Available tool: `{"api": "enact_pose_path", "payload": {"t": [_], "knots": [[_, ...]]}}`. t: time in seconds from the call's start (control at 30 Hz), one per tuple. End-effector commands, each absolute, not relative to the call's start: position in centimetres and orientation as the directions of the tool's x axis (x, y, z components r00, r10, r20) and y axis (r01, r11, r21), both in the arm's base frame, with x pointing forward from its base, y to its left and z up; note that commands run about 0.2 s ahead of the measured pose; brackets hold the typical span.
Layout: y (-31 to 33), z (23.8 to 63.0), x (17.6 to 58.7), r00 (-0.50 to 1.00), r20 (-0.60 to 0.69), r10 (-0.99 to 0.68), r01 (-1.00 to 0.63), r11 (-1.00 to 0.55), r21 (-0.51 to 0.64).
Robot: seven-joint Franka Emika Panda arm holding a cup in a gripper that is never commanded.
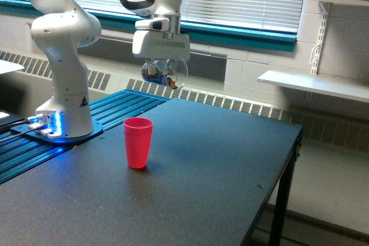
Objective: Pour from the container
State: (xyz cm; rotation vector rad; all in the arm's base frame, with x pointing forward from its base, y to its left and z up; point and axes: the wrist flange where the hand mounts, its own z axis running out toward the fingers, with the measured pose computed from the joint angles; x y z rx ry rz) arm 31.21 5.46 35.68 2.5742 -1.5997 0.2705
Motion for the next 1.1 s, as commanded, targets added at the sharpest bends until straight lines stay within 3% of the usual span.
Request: {"api": "enact_pose_path", "payload": {"t": [0.03,1.1], "knots": [[4.5,35.2,30.3,0.384,0.184,-0.905,-0.920,-0.393,-0.012],[-0.9,34.5,28.2,0.330,0.110,-0.938,-0.944,-0.330,0.013]]}}
